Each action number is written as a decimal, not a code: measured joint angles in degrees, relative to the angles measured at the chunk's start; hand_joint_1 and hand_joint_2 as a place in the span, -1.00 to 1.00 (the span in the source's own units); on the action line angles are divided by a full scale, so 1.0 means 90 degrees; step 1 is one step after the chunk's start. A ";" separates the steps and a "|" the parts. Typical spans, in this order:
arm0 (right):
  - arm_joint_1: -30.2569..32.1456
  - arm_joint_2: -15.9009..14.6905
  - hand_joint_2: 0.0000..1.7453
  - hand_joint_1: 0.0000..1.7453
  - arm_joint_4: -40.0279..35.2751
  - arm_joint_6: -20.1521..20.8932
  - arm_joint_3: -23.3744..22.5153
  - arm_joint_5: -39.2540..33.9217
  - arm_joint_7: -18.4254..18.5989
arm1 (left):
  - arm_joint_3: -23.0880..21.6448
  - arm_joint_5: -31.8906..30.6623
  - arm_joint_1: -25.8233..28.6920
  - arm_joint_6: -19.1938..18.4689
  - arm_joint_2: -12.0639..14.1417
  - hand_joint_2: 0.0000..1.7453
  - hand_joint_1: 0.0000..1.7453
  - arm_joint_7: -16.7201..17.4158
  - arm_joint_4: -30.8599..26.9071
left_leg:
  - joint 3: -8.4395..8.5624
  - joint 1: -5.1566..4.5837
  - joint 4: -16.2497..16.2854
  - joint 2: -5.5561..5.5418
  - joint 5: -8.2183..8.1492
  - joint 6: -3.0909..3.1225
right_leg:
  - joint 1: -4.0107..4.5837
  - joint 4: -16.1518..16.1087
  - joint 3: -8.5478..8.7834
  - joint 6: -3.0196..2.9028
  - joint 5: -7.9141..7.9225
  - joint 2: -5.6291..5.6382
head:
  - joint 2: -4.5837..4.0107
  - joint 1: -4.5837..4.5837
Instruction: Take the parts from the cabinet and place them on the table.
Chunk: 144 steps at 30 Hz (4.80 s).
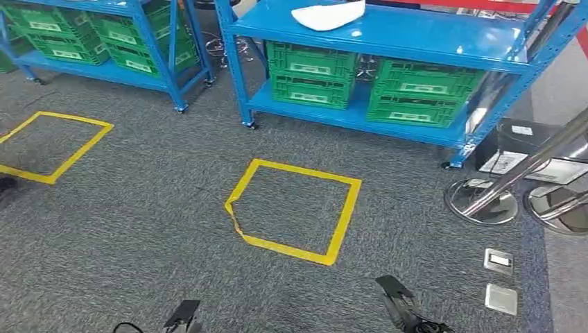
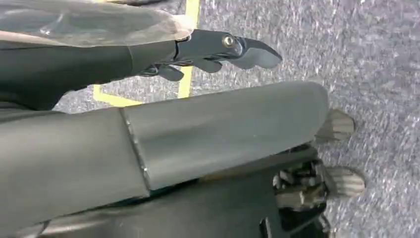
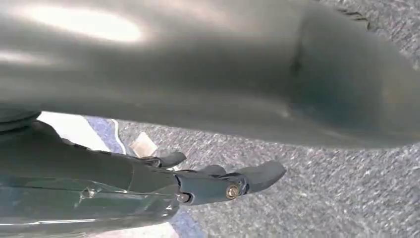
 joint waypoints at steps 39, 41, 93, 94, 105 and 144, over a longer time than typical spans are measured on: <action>0.0063 0.0022 -1.00 -1.00 -0.0010 -0.0002 0.0000 -0.0002 -0.0007 | 0.0000 0.0017 0.0045 -0.0007 0.0019 -1.00 -1.00 0.0007 0.0002 | -0.0367 0.0062 0.0197 0.0002 0.0319 0.0055 | -0.0104 0.0080 0.0334 0.0068 -0.0420 0.0079 | 0.0000 -0.0282; 0.0063 0.0024 -1.00 -1.00 -0.0015 -0.0002 0.0000 -0.0002 -0.0007 | 0.0000 0.0015 0.0026 -0.0007 0.0022 -1.00 -1.00 0.0007 0.0002 | -0.0305 0.0017 0.0101 0.0013 0.0190 0.0021 | -0.0078 -0.0021 0.0404 0.0155 -0.0478 0.0103 | 0.0000 -0.0296; 0.0083 0.0010 -1.00 -1.00 -0.0017 -0.0138 0.0002 -0.0391 -0.0236 | 0.0000 0.0036 0.0032 0.0015 0.0002 -1.00 -1.00 -0.0143 0.0002 | 0.0038 -0.0095 -0.0113 0.0072 0.0060 0.0340 | -0.0042 0.1876 -0.0864 0.0221 -0.0923 -0.0034 | 0.0000 0.0160; 0.0099 0.0010 -1.00 -1.00 -0.0017 -0.0138 0.0002 -0.0401 -0.0238 | 0.0000 0.0039 0.0034 0.0015 0.0000 -1.00 -1.00 -0.0146 0.0002 | 0.0041 -0.0094 -0.0109 0.0074 0.0053 0.0340 | -0.0046 0.2140 -0.1008 0.0227 -0.0952 -0.0036 | 0.0000 0.0163; 0.0074 0.0010 -1.00 -1.00 -0.0017 -0.0167 0.0000 -0.0464 -0.0238 | 0.0000 0.0036 0.0018 0.0022 0.0002 -1.00 -1.00 -0.0151 0.0002 | 0.0020 -0.0049 0.0253 0.0122 -0.0275 -0.0030 | -0.0041 0.0106 -0.0111 -0.0019 0.0034 -0.0085 | 0.0000 0.0124; 0.0078 0.0010 -1.00 -1.00 -0.0015 -0.0177 -0.0005 -0.0483 -0.0236 | 0.0000 0.0066 0.0054 0.0012 0.0000 -1.00 -1.00 -0.0170 0.0000 | -0.0134 -0.0022 0.0401 0.0020 -0.0029 0.0059 | 0.0005 0.0143 -0.0064 -0.0080 -0.0020 0.0136 | 0.0000 -0.0085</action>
